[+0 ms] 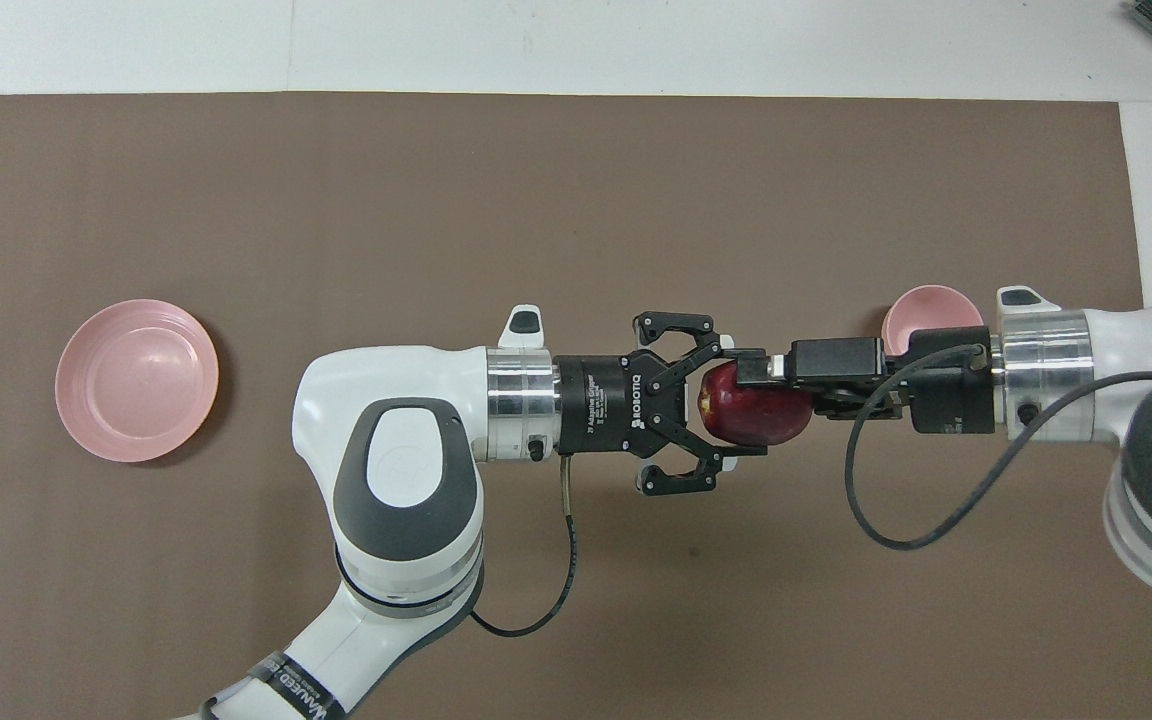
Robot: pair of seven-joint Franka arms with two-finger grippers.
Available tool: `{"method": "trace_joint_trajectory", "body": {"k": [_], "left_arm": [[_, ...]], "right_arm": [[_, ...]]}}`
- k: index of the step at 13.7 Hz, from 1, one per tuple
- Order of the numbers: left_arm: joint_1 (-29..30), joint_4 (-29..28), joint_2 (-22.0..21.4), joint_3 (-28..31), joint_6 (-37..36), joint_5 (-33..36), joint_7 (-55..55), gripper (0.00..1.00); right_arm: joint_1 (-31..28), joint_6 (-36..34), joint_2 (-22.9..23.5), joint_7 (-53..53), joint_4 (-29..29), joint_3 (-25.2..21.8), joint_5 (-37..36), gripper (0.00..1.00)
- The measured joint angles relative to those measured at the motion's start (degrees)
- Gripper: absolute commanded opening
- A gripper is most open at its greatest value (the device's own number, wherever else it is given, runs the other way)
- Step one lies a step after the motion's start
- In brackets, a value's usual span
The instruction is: Move apple from plate to bowl
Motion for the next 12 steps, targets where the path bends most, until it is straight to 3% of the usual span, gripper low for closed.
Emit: {"method": "trace_joint_trajectory", "body": {"k": [7,9,12], "left_arm": [[0.9,0.7,0.0,0.0,-0.5,0.0,-0.1,1.0],[2.4,0.6,0.0,0.1,-0.8,0.9,-0.1,1.0],[6.4,0.5,0.0,0.3,-5.3,9.4,-0.2,1.0]], "right_arm": [[-0.5,0.3,0.1,0.3,0.0,-0.1,-2.6,0.0],[-1.9,0.2,0.2,0.3,0.1,-0.2,-6.4,0.0],[-4.7,0.2,0.9,-0.2,1.2,-0.2,-16.4,0.0]]}}
